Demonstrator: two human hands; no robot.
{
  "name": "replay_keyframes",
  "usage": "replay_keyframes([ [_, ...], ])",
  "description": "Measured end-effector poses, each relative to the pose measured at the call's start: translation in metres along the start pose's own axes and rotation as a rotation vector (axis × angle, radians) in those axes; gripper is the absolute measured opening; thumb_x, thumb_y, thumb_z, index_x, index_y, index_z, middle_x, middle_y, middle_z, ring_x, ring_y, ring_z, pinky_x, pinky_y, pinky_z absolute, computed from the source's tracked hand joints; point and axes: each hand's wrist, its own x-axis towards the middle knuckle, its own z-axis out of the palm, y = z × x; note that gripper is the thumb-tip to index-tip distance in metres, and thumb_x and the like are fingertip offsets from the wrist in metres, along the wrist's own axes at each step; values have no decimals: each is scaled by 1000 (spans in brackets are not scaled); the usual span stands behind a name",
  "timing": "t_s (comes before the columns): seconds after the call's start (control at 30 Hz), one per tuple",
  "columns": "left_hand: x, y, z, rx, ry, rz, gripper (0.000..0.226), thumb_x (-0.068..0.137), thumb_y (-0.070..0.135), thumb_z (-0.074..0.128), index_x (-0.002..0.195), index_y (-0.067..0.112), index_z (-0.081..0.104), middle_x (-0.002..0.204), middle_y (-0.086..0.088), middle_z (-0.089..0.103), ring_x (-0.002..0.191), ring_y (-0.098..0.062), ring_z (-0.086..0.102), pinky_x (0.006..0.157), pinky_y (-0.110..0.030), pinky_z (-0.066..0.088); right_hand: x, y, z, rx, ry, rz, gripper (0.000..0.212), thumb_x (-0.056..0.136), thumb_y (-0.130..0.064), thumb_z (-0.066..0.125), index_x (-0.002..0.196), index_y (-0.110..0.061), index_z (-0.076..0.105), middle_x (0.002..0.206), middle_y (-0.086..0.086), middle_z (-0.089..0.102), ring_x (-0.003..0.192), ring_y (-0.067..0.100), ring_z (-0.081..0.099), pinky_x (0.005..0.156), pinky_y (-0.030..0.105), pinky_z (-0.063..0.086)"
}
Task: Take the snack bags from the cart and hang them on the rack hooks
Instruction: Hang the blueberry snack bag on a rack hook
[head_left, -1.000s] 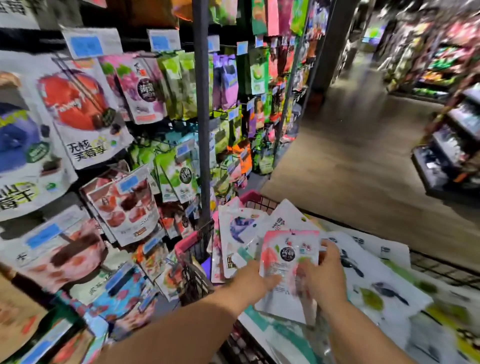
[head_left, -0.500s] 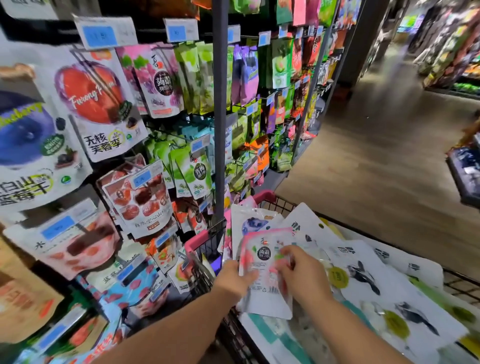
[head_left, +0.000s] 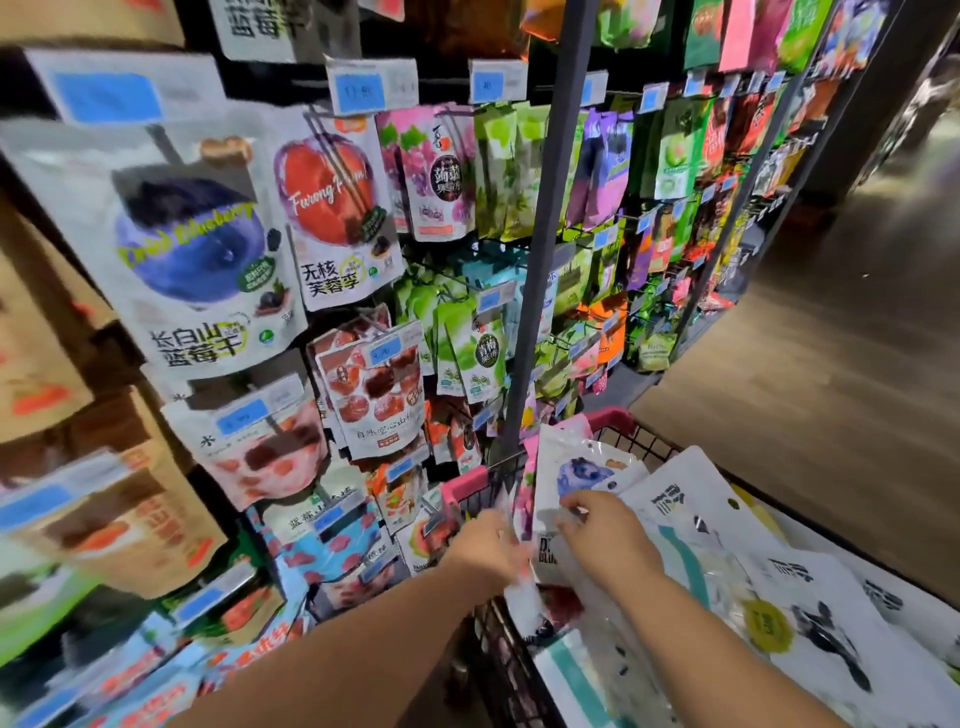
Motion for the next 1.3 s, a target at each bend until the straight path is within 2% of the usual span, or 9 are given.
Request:
replay_keyframes([
  [0.13,1,-21,-50,-170,131,-14,40,94,43,52,122,15,47,100,-1,59,85,-21,60,79,-34,48,15,-52,7,74,-24,-106,25,96,-27,56,118,-20,67,118,1,67,96,19,62,77,26,43],
  [0.33,-1,-51,-168,-410,599,0,29,94,35,57,112,13,50,109,-6,54,86,-18,58,78,-27,43,40,-174,6,162,-7,-317,28,101,-31,48,119,-19,66,118,2,63,100,21,57,78,28,41],
  [0.5,-19,-76,-261,-288,1058,12,36,90,32,62,111,5,51,119,-17,49,117,-33,42,95,-33,27,57,-285,11,254,13,-454,33,101,-33,48,128,-19,60,127,5,63,112,24,57,82,28,40],
  [0.67,-25,-85,-307,-437,1336,-33,53,84,34,69,119,2,45,126,-20,43,120,-36,39,98,-37,25,83,-353,22,407,-39,-496,52,100,-35,47,147,-16,37,147,10,47,131,29,47,106,35,36],
  [0.73,-23,-90,-320,-537,1348,4,63,83,35,70,128,3,39,129,-18,43,120,-35,42,101,-40,30,92,-370,25,468,-74,-495,61,100,-40,47,152,-17,27,154,8,37,138,28,40,113,37,32],
  [0.83,-22,-94,-335,-664,1230,124,61,86,28,69,131,2,37,117,-12,52,102,-23,51,85,-20,35,105,-389,28,645,-132,-451,63,100,-42,47,152,-15,24,152,9,37,135,27,41,114,43,33],
  [0.93,-25,-98,-343,-669,1163,179,44,90,28,64,123,2,51,105,-6,60,96,-21,57,70,-12,31,113,-389,29,673,-115,-444,45,95,-50,51,125,-17,50,108,4,57,102,21,48,95,39,43],
  [1.03,-30,-98,-341,-664,1147,240,31,91,28,62,114,7,59,97,4,58,92,-12,54,65,-7,33,110,-378,29,771,-60,-475,32,94,-47,56,82,-18,46,73,-3,44,75,18,43,66,32,35],
  [1.3,-45,-73,-306,-808,1104,361,12,88,33,66,97,26,62,88,15,66,84,-2,63,70,-3,41,84,-342,6,994,45,-599,18,94,-32,62,81,-21,55,83,0,66,78,17,63,73,34,50],
])
